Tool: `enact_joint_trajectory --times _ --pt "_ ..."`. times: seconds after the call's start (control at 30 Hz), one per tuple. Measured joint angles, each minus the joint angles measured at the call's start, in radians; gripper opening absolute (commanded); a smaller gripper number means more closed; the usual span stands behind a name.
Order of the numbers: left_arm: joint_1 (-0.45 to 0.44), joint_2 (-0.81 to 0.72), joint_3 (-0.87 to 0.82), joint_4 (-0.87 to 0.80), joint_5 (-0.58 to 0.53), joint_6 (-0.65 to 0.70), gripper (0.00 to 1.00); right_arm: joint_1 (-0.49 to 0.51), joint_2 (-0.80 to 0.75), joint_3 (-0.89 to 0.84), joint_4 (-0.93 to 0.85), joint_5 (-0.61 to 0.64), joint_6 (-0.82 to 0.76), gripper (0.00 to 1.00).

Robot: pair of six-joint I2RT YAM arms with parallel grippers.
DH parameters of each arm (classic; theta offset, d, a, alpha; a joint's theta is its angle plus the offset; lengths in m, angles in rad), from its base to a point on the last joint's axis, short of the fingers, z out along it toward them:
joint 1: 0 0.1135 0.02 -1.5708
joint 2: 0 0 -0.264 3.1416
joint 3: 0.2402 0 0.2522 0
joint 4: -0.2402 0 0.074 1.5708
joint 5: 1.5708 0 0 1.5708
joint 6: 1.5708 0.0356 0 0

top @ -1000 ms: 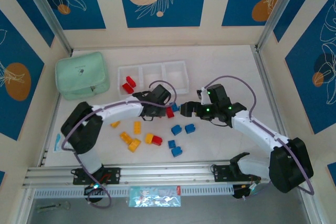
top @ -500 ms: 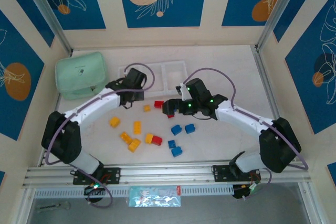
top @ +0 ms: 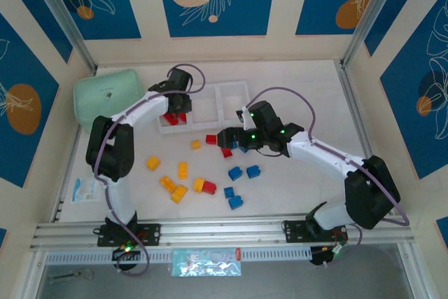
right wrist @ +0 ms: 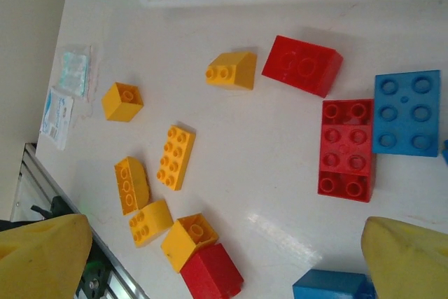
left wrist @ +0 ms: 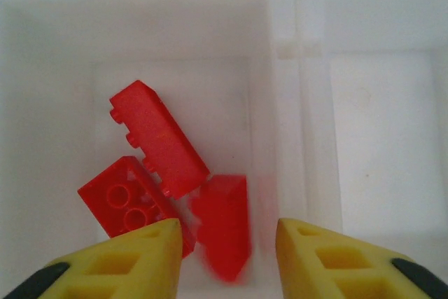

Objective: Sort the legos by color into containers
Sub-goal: Place the lego in the container, then pick up the lego from the center of the table.

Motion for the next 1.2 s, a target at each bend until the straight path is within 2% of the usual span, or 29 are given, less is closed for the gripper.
enact_joint_trajectory --times 0.2,0.5,0.67,0.9,1.03,1.2 --pt "0.002 -0.049 -0.021 -0.010 0.035 -0.001 0.45 -0.022 -0.035 -0.001 -0.004 0.003 -0.001 0.99" --pt "-0.034 -0.306 -0.235 -0.006 0.155 -0.046 0.51 -0.097 -0.091 -0.072 -0.008 -0.001 -0.002 0.99" --pt "-0.136 -0.392 -0.352 0.014 0.202 -0.117 0.51 -0.132 -0.116 -0.123 -0.030 -0.005 -0.010 0.99" --pt "-0.311 -0.412 -0.419 0.053 0.200 -0.249 0.54 -0.171 -0.163 -0.184 -0.050 -0.018 -0.020 0.99" --pt "-0.384 -0.391 -0.436 0.097 0.195 -0.326 0.54 -0.198 -0.190 -0.217 -0.053 -0.024 -0.024 0.99" --pt "-0.450 -0.289 -0.414 0.129 0.168 -0.382 0.59 -0.233 -0.211 -0.256 -0.057 -0.034 -0.027 0.99"
